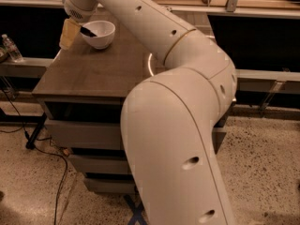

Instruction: Pick rxbar chocolate from white bowl and place on counter

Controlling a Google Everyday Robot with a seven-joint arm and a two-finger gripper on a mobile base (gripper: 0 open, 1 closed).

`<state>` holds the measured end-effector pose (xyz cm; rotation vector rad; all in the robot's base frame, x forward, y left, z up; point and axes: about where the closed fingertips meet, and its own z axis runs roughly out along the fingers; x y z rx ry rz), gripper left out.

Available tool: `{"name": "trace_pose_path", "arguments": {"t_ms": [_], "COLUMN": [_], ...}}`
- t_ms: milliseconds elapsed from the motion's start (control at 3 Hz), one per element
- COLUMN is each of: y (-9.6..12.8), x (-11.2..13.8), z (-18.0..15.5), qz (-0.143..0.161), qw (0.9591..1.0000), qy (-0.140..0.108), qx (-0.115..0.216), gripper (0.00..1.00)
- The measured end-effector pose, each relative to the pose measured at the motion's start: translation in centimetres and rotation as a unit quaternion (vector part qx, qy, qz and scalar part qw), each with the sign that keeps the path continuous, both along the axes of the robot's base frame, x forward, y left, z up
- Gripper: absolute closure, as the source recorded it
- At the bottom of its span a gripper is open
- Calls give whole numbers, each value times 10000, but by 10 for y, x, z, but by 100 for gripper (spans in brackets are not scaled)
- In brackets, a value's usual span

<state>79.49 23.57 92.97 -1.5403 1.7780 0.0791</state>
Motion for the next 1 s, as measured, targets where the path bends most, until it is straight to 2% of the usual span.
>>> {"name": "trace_pose_path", "arguments": {"t_ms": [333, 667, 1000], "y": [-7, -24, -38], "x": [14, 22, 24], "z": [-14, -15, -9], "qz": [-299, -549, -694], "qw": [9994, 9983, 9974], "qy": [53, 37, -27], "qx": [-145, -186, -164], "gripper": [0, 4, 14]}}
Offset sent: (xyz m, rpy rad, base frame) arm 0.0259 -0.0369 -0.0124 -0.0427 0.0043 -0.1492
